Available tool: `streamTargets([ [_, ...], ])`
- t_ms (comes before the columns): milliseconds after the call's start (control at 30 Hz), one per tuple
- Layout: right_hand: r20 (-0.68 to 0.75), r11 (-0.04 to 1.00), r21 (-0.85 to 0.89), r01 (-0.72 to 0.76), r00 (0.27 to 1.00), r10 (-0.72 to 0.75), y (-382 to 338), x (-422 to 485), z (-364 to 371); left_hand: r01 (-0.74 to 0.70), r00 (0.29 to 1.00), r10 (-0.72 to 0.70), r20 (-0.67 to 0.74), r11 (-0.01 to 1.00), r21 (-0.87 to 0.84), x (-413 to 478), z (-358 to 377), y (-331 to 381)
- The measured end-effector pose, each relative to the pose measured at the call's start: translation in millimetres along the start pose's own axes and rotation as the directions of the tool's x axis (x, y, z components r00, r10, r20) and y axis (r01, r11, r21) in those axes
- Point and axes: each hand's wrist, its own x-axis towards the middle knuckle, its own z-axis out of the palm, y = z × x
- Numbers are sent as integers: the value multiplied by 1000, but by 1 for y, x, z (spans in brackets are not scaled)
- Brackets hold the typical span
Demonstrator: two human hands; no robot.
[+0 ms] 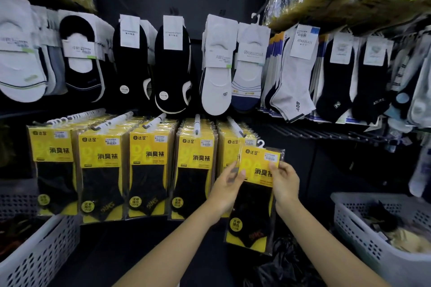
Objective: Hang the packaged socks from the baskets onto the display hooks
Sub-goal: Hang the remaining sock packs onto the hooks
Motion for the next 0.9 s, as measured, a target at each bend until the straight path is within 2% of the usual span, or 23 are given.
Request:
streamTargets([
  [100, 1, 998, -39, 51, 999, -51, -4, 10, 4, -2, 1000, 1, -14, 999, -37, 6, 7, 2],
  [300, 113, 975, -129, 180, 980, -166, -8, 19, 30, -8, 993, -6, -118, 993, -114, 13, -1, -9],
  [433, 122, 978, -164, 132, 986, -112, 4, 22, 41, -7, 993, -6, -122, 994, -106, 15, -8, -20],
  [633, 1, 982, -189, 1, 1000, -1, 21, 26, 40, -3, 988, -3, -154, 999, -40, 21, -9, -34],
  [733, -19, 970, -243, -6, 1000, 2, 34, 17, 28, 32, 985, -31, -168, 999, 4, 14, -9, -49],
  [833, 7, 965, -263, -11, 1000, 13, 52, -4, 12, 78, 984, -73, -164, 997, 23, -6, -13, -70],
  [900, 85, 962, -274, -9, 996, 33, 70, -28, 1, 98, 982, -89, -164, 994, 45, -30, -18, -91],
])
